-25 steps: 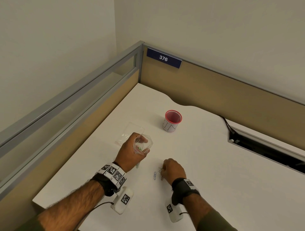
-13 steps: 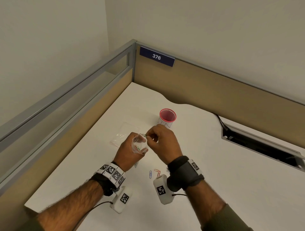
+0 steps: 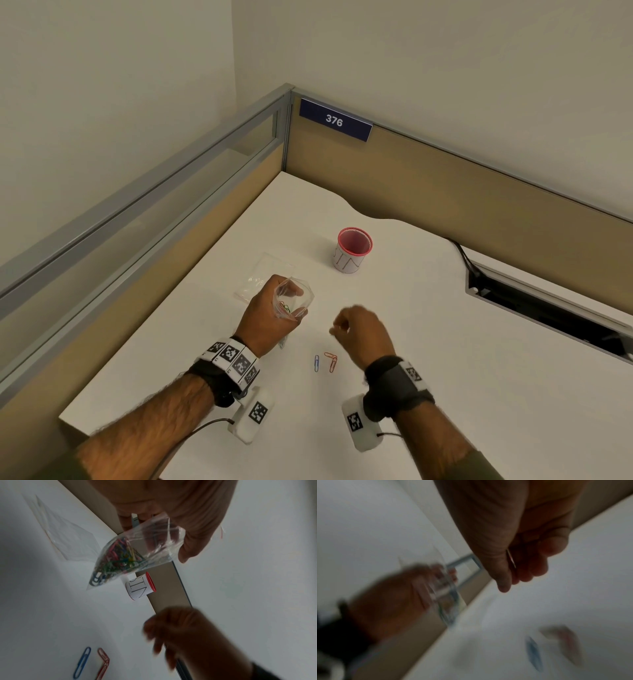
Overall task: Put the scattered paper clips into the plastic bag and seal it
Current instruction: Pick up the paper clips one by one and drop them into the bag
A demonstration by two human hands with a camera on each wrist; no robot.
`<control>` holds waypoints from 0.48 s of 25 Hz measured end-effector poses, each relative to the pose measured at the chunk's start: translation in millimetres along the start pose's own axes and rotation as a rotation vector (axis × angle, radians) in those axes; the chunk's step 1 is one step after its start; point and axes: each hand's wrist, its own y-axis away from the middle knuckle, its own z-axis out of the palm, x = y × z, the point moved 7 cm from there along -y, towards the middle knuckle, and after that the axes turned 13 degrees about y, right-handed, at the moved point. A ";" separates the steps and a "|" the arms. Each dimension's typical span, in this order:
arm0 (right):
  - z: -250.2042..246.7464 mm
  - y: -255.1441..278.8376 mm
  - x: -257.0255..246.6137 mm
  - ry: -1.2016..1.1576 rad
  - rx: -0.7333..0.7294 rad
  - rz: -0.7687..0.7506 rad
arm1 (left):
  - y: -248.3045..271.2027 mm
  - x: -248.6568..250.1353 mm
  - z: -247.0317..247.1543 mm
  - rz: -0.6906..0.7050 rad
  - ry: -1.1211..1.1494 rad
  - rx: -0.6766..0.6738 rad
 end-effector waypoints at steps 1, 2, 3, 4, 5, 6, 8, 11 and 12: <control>26.5 5.9 9.6 0.071 -0.118 0.044 | 0.1 0.1 -0.1 0.006 0.001 0.000; 48.9 12.9 17.5 0.114 -0.209 0.089 | -0.1 0.3 0.0 0.010 0.001 -0.001; 66.7 18.6 23.3 0.125 -0.265 0.133 | -0.4 0.3 -0.5 0.014 0.004 0.001; 79.4 22.1 26.6 0.113 -0.285 0.169 | -1.0 0.1 -1.1 0.015 0.007 0.003; 88.3 23.6 27.4 0.085 -0.280 0.194 | -1.4 -0.5 -1.6 0.017 0.010 0.005; 95.0 22.6 26.0 0.051 -0.263 0.207 | -1.6 -1.1 -2.2 0.019 0.011 0.006; 103.1 17.7 18.8 0.029 -0.231 0.188 | -1.2 -1.9 -3.8 0.020 0.012 0.003; 103.8 6.7 9.2 0.084 -0.157 0.113 | -2.0 -1.6 -5.3 0.021 0.010 0.000; 102.9 2.2 7.7 0.104 -0.138 0.075 | -2.3 -1.1 -5.8 0.022 0.010 0.001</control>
